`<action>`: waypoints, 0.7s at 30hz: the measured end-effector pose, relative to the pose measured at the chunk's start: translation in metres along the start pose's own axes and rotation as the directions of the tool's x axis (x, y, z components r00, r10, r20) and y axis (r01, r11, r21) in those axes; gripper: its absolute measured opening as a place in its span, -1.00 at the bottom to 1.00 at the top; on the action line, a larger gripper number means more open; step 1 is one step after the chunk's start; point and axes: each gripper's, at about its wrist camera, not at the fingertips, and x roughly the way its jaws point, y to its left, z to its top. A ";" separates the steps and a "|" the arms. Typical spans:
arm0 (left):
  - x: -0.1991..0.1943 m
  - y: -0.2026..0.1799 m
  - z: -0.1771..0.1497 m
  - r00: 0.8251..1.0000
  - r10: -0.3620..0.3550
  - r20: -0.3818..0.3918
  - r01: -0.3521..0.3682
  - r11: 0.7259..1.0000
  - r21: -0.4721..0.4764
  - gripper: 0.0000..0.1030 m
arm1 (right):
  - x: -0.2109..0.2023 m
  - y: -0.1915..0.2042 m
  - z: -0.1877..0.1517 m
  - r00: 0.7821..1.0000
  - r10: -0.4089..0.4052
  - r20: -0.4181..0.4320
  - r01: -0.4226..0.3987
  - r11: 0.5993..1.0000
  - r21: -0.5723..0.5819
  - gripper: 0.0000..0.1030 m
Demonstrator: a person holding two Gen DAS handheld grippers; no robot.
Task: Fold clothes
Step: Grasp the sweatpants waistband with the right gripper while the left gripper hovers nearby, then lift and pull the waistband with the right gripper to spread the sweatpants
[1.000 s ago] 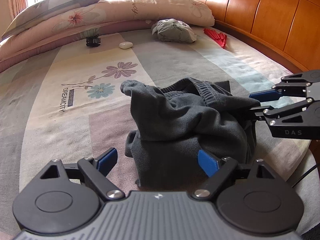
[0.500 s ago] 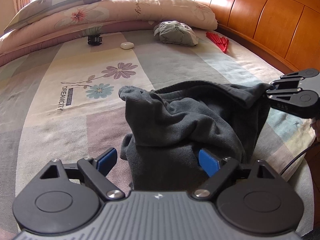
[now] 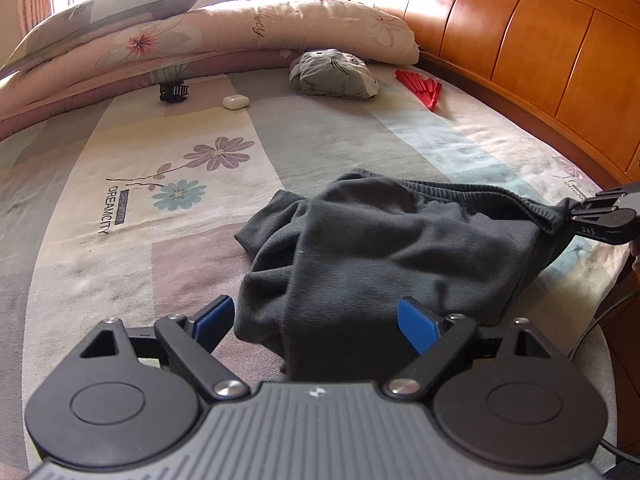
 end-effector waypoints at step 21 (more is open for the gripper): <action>0.001 0.000 -0.010 1.000 -0.023 -0.008 0.022 0.999 -0.027 0.73 | -0.019 0.030 0.075 0.898 0.421 0.128 -0.404 0.904 -0.138 0.31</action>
